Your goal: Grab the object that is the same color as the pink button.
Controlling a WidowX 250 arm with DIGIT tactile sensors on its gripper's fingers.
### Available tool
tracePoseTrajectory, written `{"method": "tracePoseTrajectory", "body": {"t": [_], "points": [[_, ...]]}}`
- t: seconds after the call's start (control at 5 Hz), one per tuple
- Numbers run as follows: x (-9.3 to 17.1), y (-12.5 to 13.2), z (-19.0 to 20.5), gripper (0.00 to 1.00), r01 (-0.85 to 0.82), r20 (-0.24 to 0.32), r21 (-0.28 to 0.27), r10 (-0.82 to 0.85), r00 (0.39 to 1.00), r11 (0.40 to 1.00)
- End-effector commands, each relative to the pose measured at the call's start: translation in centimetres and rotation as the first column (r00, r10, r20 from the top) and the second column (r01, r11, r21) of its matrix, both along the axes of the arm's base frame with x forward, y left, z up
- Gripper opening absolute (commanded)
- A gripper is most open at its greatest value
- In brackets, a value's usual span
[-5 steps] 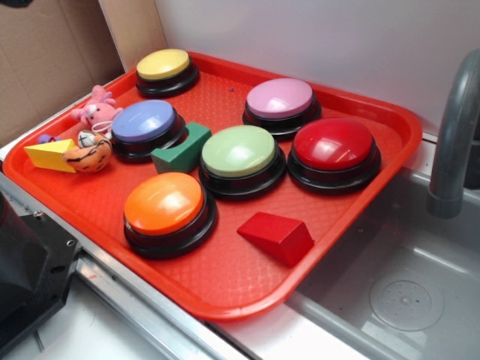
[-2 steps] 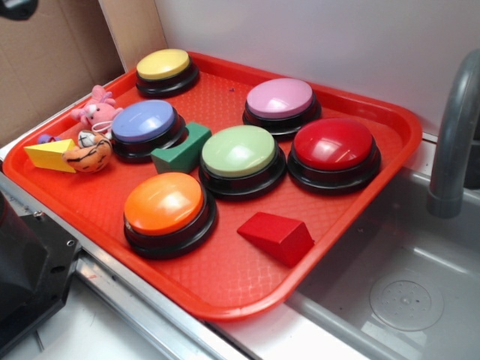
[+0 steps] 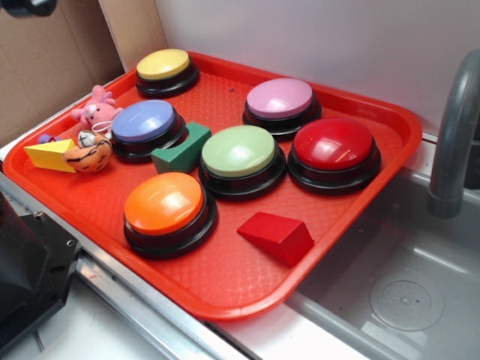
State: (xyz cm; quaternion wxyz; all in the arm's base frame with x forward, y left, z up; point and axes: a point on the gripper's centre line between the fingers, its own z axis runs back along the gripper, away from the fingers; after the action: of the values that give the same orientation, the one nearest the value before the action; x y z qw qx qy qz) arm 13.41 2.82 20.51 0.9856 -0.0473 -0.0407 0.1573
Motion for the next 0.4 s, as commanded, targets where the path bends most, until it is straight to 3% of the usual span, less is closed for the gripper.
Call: {"method": "tracePoseTrajectory", "body": {"t": [0.0,0.2], "points": [[1.0,5.1,-2.7,1.00,-0.302,0.032,0.001,0.302,0.953,0.953],[1.6,7.4,-4.7,1.00,-0.450,0.047,0.037,0.449,0.893,0.892]]}}
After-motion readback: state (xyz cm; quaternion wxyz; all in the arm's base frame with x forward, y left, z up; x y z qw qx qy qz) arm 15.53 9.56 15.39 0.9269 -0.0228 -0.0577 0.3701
